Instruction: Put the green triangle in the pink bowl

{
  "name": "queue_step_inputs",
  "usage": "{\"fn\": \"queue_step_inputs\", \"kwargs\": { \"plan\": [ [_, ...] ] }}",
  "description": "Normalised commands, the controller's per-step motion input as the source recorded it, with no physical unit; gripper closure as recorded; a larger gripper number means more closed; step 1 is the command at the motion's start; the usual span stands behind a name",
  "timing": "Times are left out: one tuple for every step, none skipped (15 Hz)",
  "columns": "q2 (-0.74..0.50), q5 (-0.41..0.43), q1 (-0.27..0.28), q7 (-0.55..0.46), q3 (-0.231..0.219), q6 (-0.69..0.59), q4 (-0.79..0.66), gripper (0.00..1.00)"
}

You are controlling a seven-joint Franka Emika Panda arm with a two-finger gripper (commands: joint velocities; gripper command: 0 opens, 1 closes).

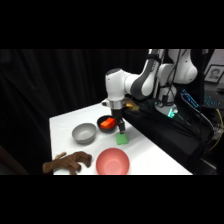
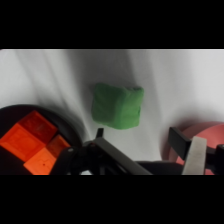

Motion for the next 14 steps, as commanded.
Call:
{"fn": "queue_step_inputs", "kwargs": {
  "plan": [
    [0.12, 0.206, 0.007, 0.02, 0.051, 0.37, -0.08, 0.0],
    [0.13, 0.174, 0.011, 0.04, 0.043, 0.38, -0.08, 0.0],
    [0.13, 0.148, 0.012, 0.06, 0.031, 0.39, -0.08, 0.0],
    [0.13, 0.175, -0.003, 0.03, 0.04, 0.38, -0.08, 0.0],
    [0.11, 0.168, -0.005, 0.03, 0.042, 0.36, -0.09, 0.0],
    [0.09, 0.162, -0.007, 0.03, 0.046, 0.34, -0.1, 0.0],
    [0.07, 0.135, 0.005, 0.06, 0.042, 0.33, -0.11, 0.0],
    [0.06, 0.131, 0.005, 0.05, 0.048, 0.32, -0.11, 0.0],
    [0.06, 0.121, 0.011, 0.05, 0.05, 0.3, -0.1, 0.0],
    [0.08, 0.073, 0.034, 0.09, 0.025, 0.3, -0.08, 0.0],
    [0.09, 0.06, 0.037, 0.09, 0.017, 0.28, -0.07, 0.0],
    [0.11, 0.048, 0.04, 0.1, 0.005, 0.27, -0.05, 0.0],
    [0.12, 0.05, 0.033, 0.08, 0.002, 0.27, -0.04, 0.0],
    [0.14, 0.094, -0.002, 0.02, 0.035, 0.26, -0.01, 0.0]
  ]
}}
